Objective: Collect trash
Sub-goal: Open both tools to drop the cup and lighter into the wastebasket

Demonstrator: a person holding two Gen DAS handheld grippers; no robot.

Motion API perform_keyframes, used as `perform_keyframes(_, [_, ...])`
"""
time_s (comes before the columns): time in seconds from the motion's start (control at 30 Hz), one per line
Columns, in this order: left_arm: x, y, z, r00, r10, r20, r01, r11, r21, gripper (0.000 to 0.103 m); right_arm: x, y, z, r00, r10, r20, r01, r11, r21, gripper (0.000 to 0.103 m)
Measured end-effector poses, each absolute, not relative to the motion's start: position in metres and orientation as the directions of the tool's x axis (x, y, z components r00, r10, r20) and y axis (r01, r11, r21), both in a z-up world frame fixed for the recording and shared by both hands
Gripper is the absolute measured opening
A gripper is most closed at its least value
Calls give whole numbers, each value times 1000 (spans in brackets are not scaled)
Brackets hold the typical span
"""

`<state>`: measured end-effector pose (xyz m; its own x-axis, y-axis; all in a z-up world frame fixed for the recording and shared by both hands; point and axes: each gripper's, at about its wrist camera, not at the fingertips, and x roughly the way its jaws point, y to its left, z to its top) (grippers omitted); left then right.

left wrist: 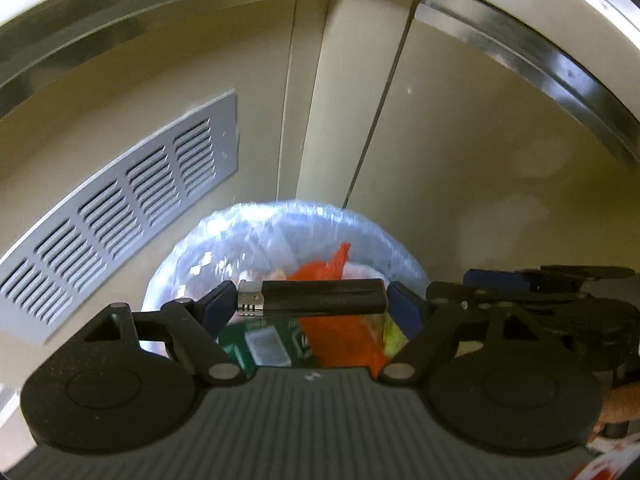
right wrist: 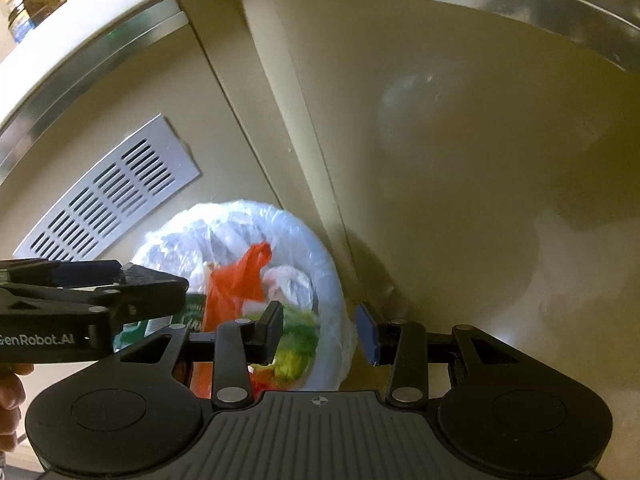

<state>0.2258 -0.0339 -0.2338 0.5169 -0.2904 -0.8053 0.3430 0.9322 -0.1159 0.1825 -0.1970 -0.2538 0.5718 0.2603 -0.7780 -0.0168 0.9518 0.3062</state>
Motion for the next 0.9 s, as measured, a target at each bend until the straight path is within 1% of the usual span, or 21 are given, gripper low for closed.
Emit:
perform_keyframes(0.13, [241, -40, -232, 543, -288, -789, 343, 933, -105, 81, 191, -198, -253, 579, 254, -775, -6, 951, 308, 41])
perform_keyframes(0.23, [248, -43, -230, 563, -284, -776, 340, 936, -96, 91, 193, -198, -251, 580, 254, -774, -6, 951, 308, 41])
perform_keyframes(0.27, [250, -43, -229, 568, -282, -773, 337, 937, -95, 92, 194, -197, -251, 579, 256, -774, -5, 951, 310, 41])
perform_keyframes(0.6, [242, -28, -226, 560, -245, -792, 285, 954, -94, 92, 192, -193, -243, 577, 292, -763, -39, 943, 331, 41])
perform_keyframes(0.7, [236, -20, -224, 560, -227, -797, 256, 962, -94, 91, 191, -189, -241, 576, 310, -756, -65, 940, 335, 41])
perform_keyframes(0.8, [227, -9, -222, 557, -208, -804, 221, 970, -98, 86, 186, -186, -238, 568, 343, -748, -104, 932, 348, 41])
perform_keyframes(0.9, [216, 2, -221, 551, -194, -812, 188, 976, -106, 79, 179, -179, -240, 552, 383, -740, -162, 920, 356, 40])
